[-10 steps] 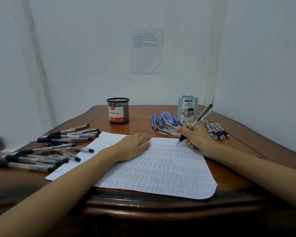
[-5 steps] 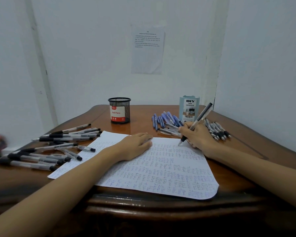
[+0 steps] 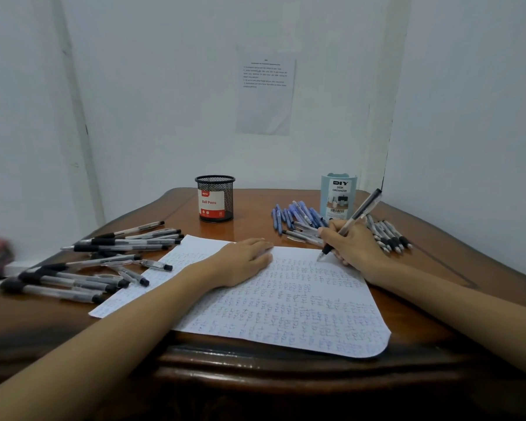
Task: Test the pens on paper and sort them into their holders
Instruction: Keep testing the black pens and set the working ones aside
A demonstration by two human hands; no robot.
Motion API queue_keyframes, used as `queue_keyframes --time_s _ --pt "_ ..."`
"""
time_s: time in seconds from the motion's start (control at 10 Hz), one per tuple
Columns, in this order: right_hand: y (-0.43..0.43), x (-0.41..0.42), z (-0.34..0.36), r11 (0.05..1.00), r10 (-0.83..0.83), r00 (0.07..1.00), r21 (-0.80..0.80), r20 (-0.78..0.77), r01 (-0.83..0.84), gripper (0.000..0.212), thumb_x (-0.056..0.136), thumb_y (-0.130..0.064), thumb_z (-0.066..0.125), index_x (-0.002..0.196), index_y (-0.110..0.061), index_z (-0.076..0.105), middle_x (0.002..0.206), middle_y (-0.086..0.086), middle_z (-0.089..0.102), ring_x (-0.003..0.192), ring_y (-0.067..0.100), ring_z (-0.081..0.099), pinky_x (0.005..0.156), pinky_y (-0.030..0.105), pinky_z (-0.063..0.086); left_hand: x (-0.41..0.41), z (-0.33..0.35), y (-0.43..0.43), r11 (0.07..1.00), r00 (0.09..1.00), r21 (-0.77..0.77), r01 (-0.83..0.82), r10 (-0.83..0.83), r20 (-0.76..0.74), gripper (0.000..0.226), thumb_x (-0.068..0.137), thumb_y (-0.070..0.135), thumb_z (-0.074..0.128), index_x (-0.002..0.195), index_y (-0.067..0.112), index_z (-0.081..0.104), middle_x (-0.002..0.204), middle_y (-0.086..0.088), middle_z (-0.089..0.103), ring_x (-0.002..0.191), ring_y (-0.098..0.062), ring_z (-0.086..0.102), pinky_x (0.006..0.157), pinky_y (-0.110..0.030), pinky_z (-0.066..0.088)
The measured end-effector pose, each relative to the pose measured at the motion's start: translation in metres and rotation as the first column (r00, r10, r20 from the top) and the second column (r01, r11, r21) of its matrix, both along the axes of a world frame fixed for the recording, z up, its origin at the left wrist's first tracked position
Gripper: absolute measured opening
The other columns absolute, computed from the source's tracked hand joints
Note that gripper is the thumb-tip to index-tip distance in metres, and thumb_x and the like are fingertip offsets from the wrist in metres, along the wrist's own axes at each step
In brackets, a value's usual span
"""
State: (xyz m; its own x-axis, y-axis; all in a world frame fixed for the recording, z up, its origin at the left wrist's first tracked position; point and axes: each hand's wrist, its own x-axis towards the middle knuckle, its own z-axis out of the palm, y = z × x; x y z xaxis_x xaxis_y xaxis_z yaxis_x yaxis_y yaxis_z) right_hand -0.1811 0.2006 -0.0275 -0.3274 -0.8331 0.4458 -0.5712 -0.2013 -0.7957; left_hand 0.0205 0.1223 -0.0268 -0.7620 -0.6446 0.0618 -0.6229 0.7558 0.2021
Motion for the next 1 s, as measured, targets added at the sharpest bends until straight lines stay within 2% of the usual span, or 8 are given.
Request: queue_keyframes --time_s 0.2,0.3,0.4,0.5,0.7,0.8,0.9,1.0 --pt "0.006 0.005 0.006 0.979 0.055 0.998 -0.199 0.013 -0.051 0.039 0.092 -0.02 0.055 0.056 -0.01 0.045 0.049 -0.001 0.039 0.044 0.004 0.039 0.05 0.016 0.039 0.0 -0.001 -0.001 1.0 1.0 -0.003 0.003 -0.003 0.0 0.049 0.102 0.036 0.025 0.147 0.018 0.025 0.155 -0.001 0.021 0.141 -0.016 0.022 0.112 -0.029 0.017" --pt "0.009 0.004 0.013 0.979 0.077 0.993 -0.196 0.095 -0.057 0.026 0.092 -0.023 0.055 0.069 -0.01 0.05 0.056 0.001 0.038 0.049 0.007 0.038 0.052 0.018 0.038 0.0 -0.001 -0.002 1.0 1.0 -0.006 0.004 -0.004 0.002 0.049 0.102 0.037 0.025 0.147 0.019 0.025 0.155 -0.001 0.021 0.14 -0.016 0.022 0.112 -0.028 0.017" --pt "0.01 0.004 0.017 0.986 0.064 0.978 -0.161 0.201 -0.031 0.017 0.089 -0.026 0.059 0.098 -0.015 0.05 0.063 0.003 0.042 0.052 0.01 0.04 0.051 0.021 0.039 -0.001 -0.002 -0.003 1.0 1.0 -0.004 0.007 -0.007 -0.002 0.05 0.102 0.037 0.025 0.148 0.019 0.024 0.155 -0.001 0.021 0.14 -0.016 0.022 0.111 -0.028 0.017" --pt "0.011 0.004 0.017 0.987 0.136 0.935 -0.128 0.327 -0.099 0.026 0.094 -0.031 0.05 0.109 -0.011 0.055 0.051 0.0 0.041 0.04 0.006 0.036 0.04 0.016 0.034 -0.001 -0.002 -0.004 1.0 1.0 -0.007 0.008 -0.008 0.0 0.05 0.102 0.037 0.025 0.148 0.018 0.024 0.155 -0.001 0.021 0.14 -0.016 0.022 0.112 -0.028 0.017" --pt "0.018 0.009 0.021 0.993 0.117 0.915 -0.065 0.385 -0.1 0.034 0.093 -0.034 0.051 0.078 -0.006 0.064 0.043 0.001 0.041 0.034 0.007 0.034 0.036 0.015 0.032 -0.001 -0.003 -0.005 1.0 1.0 -0.007 0.01 -0.01 0.002 0.049 0.102 0.037 0.025 0.148 0.019 0.025 0.155 -0.001 0.022 0.14 -0.016 0.023 0.112 -0.03 0.018" --pt "0.019 0.01 0.021 0.996 0.089 0.927 -0.031 0.365 -0.083 0.03 0.089 -0.031 0.057 0.075 -0.006 0.064 0.042 -0.001 0.044 0.034 0.006 0.036 0.04 0.015 0.034 -0.001 -0.003 -0.005 1.0 1.0 -0.011 0.014 -0.014 0.004 0.049 0.102 0.037 0.025 0.148 0.018 0.024 0.155 -0.001 0.022 0.14 -0.016 0.022 0.113 -0.03 0.018" --pt "0.018 0.009 0.019 0.995 0.086 0.936 0.017 0.341 -0.098 0.028 0.09 -0.028 0.056 0.08 -0.005 0.068 0.041 -0.002 0.046 0.037 0.007 0.037 0.051 0.022 0.037 -0.001 -0.002 -0.005 1.0 1.0 -0.012 0.015 -0.015 0.004 0.049 0.102 0.037 0.025 0.148 0.019 0.024 0.155 -0.002 0.021 0.141 -0.016 0.022 0.112 -0.03 0.017" --pt "0.016 0.007 0.018 0.993 0.082 0.934 0.047 0.348 -0.105 0.033 0.095 -0.028 0.048 0.088 -0.003 0.068 0.044 0.0 0.046 0.036 0.005 0.038 0.05 0.021 0.036 -0.001 -0.003 -0.005 1.0 1.0 -0.012 0.019 -0.019 0.0 0.049 0.102 0.037 0.025 0.148 0.019 0.024 0.155 -0.002 0.021 0.141 -0.016 0.022 0.112 -0.029 0.017"
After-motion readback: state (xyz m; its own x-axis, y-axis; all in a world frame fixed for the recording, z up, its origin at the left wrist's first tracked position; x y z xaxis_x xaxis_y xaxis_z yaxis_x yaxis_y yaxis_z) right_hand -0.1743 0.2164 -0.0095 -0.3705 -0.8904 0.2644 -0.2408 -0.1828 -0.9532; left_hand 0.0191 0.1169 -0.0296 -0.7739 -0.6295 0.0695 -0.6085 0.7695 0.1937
